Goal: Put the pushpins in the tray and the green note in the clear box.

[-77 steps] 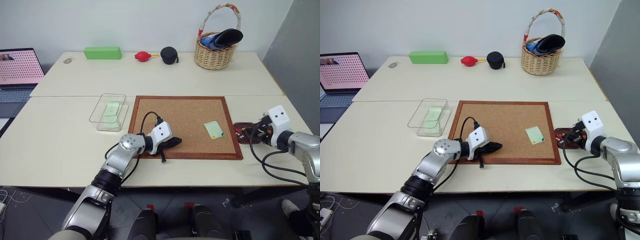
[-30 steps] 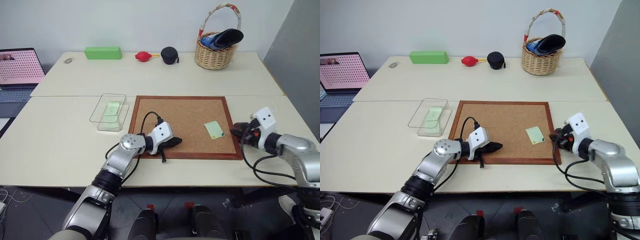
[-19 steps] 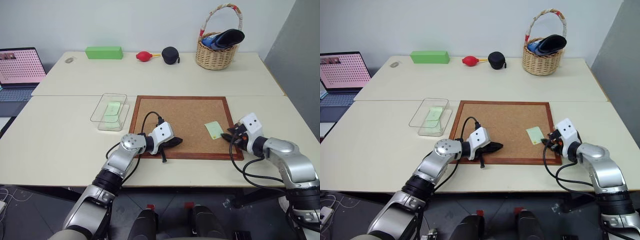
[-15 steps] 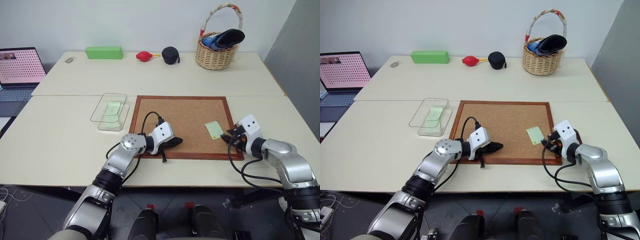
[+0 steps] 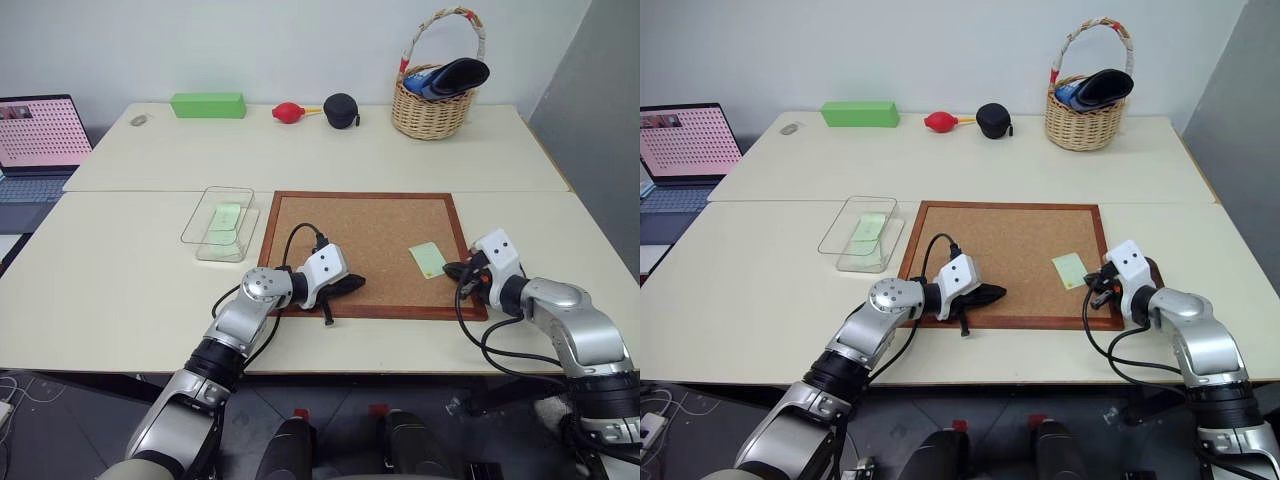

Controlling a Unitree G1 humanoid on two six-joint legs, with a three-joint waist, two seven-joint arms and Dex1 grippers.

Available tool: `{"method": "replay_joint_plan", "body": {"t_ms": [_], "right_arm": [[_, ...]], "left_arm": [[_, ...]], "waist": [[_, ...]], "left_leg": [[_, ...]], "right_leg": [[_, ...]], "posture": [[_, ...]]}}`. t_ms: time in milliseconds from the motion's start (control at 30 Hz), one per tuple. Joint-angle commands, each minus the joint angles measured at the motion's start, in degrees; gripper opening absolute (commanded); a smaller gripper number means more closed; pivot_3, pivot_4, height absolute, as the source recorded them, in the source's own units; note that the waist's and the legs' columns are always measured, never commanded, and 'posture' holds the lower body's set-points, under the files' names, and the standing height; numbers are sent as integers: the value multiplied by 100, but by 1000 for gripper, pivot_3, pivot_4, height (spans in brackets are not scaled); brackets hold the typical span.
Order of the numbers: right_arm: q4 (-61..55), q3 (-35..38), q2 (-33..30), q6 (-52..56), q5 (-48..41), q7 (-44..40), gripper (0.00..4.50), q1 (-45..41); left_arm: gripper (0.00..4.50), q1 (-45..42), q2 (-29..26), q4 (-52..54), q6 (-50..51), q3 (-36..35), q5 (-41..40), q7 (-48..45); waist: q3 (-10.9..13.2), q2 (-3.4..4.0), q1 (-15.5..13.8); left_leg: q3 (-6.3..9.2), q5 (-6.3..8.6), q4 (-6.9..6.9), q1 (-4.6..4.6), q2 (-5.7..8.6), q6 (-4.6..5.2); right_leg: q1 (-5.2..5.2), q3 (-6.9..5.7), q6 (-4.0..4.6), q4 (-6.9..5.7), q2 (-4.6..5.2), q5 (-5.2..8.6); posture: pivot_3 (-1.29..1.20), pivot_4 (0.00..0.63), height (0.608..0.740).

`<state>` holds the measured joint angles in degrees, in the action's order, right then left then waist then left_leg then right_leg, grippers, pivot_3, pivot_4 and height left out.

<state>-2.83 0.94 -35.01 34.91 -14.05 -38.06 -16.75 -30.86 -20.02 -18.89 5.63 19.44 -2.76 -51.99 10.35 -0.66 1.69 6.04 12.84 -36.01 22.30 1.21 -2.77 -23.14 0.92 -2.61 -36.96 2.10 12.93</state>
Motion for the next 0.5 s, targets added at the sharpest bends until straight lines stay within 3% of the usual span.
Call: {"method": "replay_joint_plan", "body": {"t_ms": [33, 500], "right_arm": [[-545, 326, -54, -24, -280, -104, 46, -4], [-768, 951, -261, 130, -497, 17, 46, 90]], "left_arm": [[0, 159, -93, -436, 212, 153, 382, 126], [0, 167, -99, -484, 244, 162, 436, 138]], "waist": [[0, 0, 0], [-2, -1, -2]], "left_leg": [[0, 0, 0, 0, 0, 0], [1, 0, 0, -1, 0, 0]], "right_leg": [[0, 0, 0, 0, 0, 0], [1, -1, 1, 0, 0, 1]], "posture": [[0, 150, 740], [0, 150, 740]]}}
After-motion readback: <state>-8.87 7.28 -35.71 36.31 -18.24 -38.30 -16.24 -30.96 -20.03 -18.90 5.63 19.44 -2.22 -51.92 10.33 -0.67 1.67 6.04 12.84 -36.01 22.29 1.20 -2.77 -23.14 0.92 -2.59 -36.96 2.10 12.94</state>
